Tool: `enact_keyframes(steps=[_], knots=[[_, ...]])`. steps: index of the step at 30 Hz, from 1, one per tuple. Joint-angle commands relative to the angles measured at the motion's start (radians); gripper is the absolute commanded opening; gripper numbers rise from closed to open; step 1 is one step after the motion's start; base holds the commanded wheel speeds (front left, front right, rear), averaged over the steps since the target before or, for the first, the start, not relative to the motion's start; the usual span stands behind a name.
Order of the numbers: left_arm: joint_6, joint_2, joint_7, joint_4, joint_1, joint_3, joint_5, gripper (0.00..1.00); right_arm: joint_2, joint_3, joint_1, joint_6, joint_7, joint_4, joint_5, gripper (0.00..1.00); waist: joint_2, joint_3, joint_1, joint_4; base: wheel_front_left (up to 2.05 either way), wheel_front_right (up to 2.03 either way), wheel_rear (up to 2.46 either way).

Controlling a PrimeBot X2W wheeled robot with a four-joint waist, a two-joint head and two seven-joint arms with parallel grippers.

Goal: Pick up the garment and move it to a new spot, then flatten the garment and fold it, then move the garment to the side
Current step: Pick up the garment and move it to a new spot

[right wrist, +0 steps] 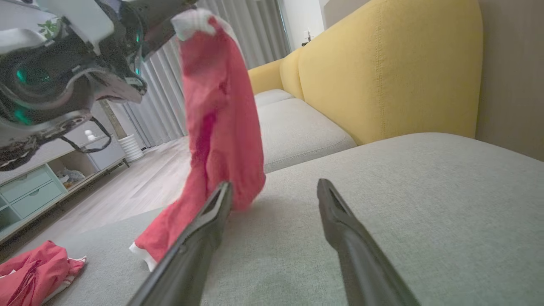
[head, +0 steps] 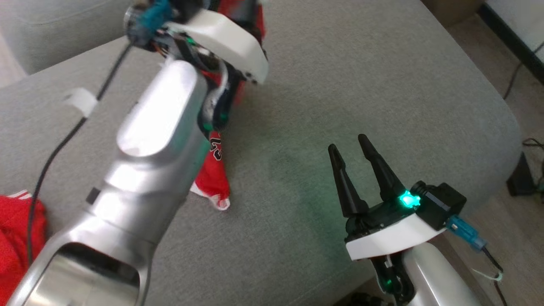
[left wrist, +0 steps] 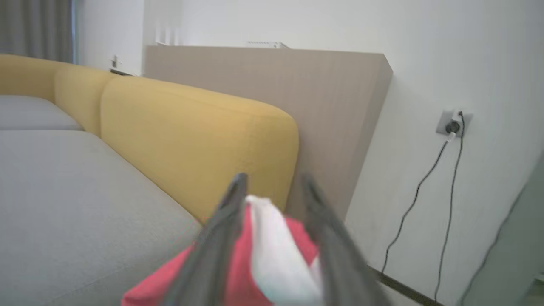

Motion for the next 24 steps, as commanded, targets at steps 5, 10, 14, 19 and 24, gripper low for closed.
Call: enact_keyframes(steps=[5, 10, 14, 19, 24], knots=[[-0.019, 0.013, -0.015, 0.033, -0.052, -0.098, -0.060, 1.00, -0.003, 0.024, -0.034, -0.001, -0.011, -0.035, 0.016, 1.00, 0.0000, 0.006, -0.0001, -0.015, 0.00, 0.00, 0.00], [-0.025, 0.013, -0.028, 0.049, -0.064, -0.144, -0.090, 1.00, -0.003, 0.011, -0.033, -0.001, -0.011, -0.030, 0.013, 1.00, 0.0000, -0.002, -0.0001, -0.002, 0.00, 0.00, 0.00], [-0.019, 0.014, -0.056, 0.064, -0.084, -0.148, -0.103, 1.00, -0.003, -0.006, -0.032, -0.001, -0.011, -0.029, 0.000, 1.00, 0.0000, -0.012, -0.0001, 0.032, 0.00, 0.00, 0.00], [-0.011, 0.047, -0.114, 0.074, -0.085, -0.123, -0.099, 1.00, -0.003, -0.052, -0.024, -0.001, -0.011, -0.025, -0.026, 1.00, 0.0000, -0.035, -0.0001, 0.114, 0.00, 0.00, 0.00], [0.006, 0.120, -0.170, 0.045, -0.025, -0.118, -0.075, 1.00, -0.003, -0.115, -0.005, -0.001, -0.011, -0.022, -0.057, 1.00, 0.0000, -0.066, -0.0001, 0.227, 0.00, 0.00, 0.00]])
